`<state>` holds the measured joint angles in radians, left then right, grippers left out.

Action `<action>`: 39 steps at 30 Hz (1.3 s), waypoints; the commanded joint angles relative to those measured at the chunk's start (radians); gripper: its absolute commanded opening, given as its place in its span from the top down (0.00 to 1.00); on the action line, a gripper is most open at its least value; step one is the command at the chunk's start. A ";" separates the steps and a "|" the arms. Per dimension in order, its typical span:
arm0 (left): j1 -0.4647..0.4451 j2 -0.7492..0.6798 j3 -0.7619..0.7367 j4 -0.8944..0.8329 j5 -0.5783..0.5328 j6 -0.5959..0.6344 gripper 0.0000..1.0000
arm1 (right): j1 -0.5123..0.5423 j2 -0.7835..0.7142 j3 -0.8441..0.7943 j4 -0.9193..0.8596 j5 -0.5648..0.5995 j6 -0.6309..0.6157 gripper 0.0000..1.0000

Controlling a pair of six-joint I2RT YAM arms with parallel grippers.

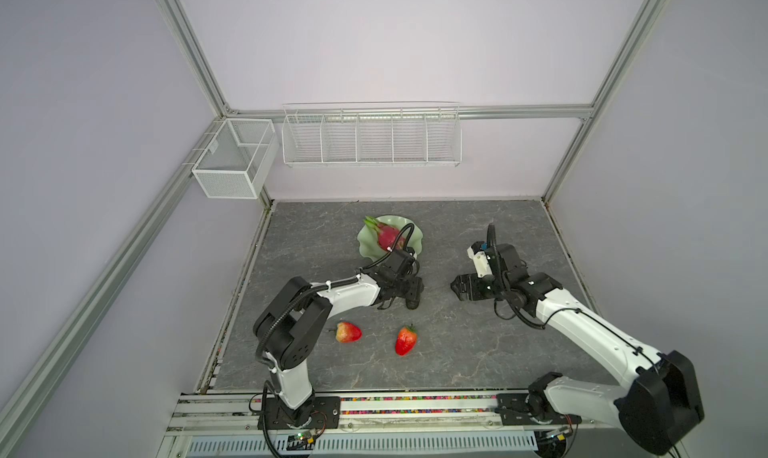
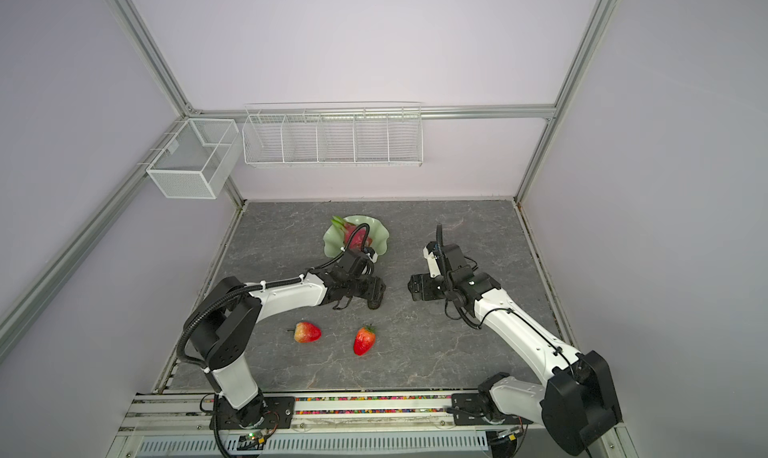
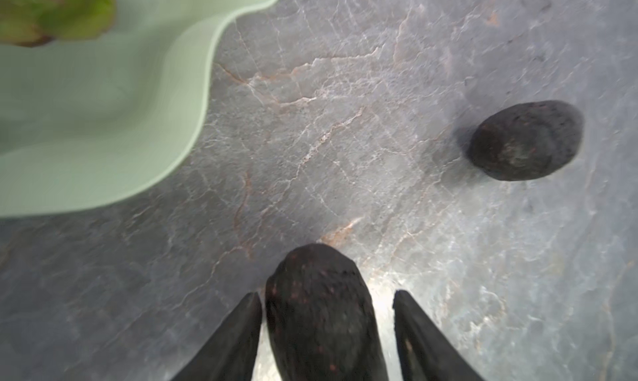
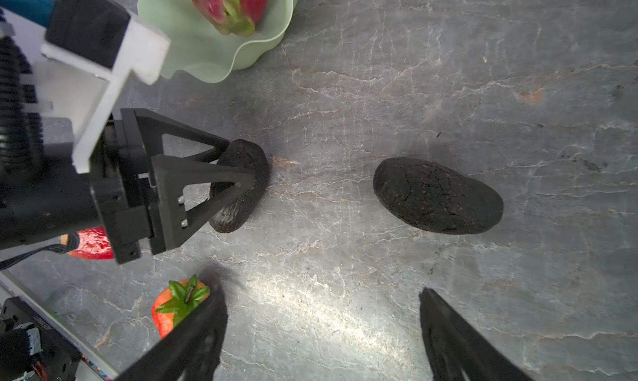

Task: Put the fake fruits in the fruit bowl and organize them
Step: 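Grasp the nearer dark avocado with the left gripper while the right gripper withdraws, then place the avocado in the bowl beside the dragon fruit with the left gripper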

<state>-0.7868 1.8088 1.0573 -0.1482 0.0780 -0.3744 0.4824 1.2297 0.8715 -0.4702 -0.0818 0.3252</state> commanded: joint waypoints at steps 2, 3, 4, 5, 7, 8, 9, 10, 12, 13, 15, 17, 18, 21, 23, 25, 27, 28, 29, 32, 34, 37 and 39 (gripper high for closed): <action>-0.006 0.012 0.015 -0.034 -0.016 -0.013 0.43 | 0.001 0.023 0.001 0.038 -0.064 -0.019 0.12; -0.006 0.011 0.013 -0.034 -0.018 -0.009 0.45 | 0.001 0.027 0.001 0.046 -0.072 -0.021 0.12; -0.006 0.009 0.015 -0.034 -0.019 -0.003 0.46 | 0.001 0.032 0.001 0.057 -0.084 -0.023 0.12; -0.006 0.005 0.015 -0.033 -0.019 0.000 0.49 | 0.001 0.040 0.001 0.068 -0.101 -0.026 0.12; -0.004 -0.007 0.019 -0.033 -0.005 0.004 0.53 | 0.000 0.055 0.001 0.093 -0.130 -0.026 0.12; -0.002 -0.017 0.022 -0.033 0.007 0.004 0.54 | 0.001 0.061 0.001 0.107 -0.145 -0.025 0.12; 0.001 -0.033 0.023 -0.031 0.015 0.003 0.55 | 0.001 0.068 0.001 0.117 -0.154 -0.024 0.12; 0.007 -0.054 0.022 -0.027 0.022 0.002 0.55 | 0.000 0.075 0.001 0.125 -0.159 -0.024 0.12; 0.027 -0.099 0.023 -0.024 0.036 -0.003 0.56 | 0.001 0.090 0.033 0.134 -0.165 -0.023 0.12; 0.043 -0.124 0.024 -0.024 0.046 -0.007 0.56 | 0.001 0.100 0.042 0.136 -0.168 -0.027 0.12; 0.083 -0.172 0.027 -0.022 0.067 -0.012 0.56 | 0.001 0.118 0.057 0.145 -0.183 -0.037 0.12; 0.133 -0.213 0.037 -0.022 0.085 -0.014 0.56 | 0.008 0.136 0.074 0.165 -0.205 -0.052 0.12; 0.155 -0.226 0.042 -0.018 0.076 -0.011 0.56 | 0.018 0.149 0.089 0.175 -0.214 -0.064 0.12; 0.211 -0.231 0.069 -0.017 -0.002 0.012 0.56 | 0.054 0.186 0.143 0.197 -0.225 -0.095 0.12; 0.251 -0.198 0.116 -0.054 -0.036 0.012 0.56 | 0.081 0.212 0.181 0.212 -0.228 -0.101 0.12; 0.283 -0.161 0.155 -0.067 -0.060 0.009 0.56 | 0.110 0.244 0.219 0.226 -0.239 -0.095 0.12; 0.305 -0.120 0.194 -0.060 -0.087 0.020 0.56 | 0.140 0.277 0.254 0.244 -0.248 -0.091 0.12; 0.313 -0.097 0.215 -0.060 -0.098 0.026 0.56 | 0.152 0.292 0.268 0.251 -0.249 -0.088 0.12; 0.320 -0.070 0.243 -0.069 -0.111 0.029 0.56 | 0.166 0.308 0.279 0.258 -0.253 -0.083 0.12; 0.334 0.011 0.325 -0.115 -0.156 0.020 0.56 | 0.196 0.341 0.306 0.258 -0.257 -0.076 0.12; 0.340 0.058 0.369 -0.136 -0.173 0.017 0.56 | 0.210 0.346 0.305 0.257 -0.253 -0.074 0.12; 0.343 0.119 0.425 -0.165 -0.208 0.016 0.56 | 0.214 0.339 0.292 0.250 -0.241 -0.072 0.12; 0.348 0.151 0.456 -0.195 -0.240 0.019 0.55 | 0.216 0.326 0.280 0.240 -0.227 -0.076 0.12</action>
<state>-0.4488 1.9316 1.4590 -0.2832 -0.0933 -0.3584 0.6956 1.5711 1.1652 -0.2268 -0.3149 0.2607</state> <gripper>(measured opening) 0.448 0.880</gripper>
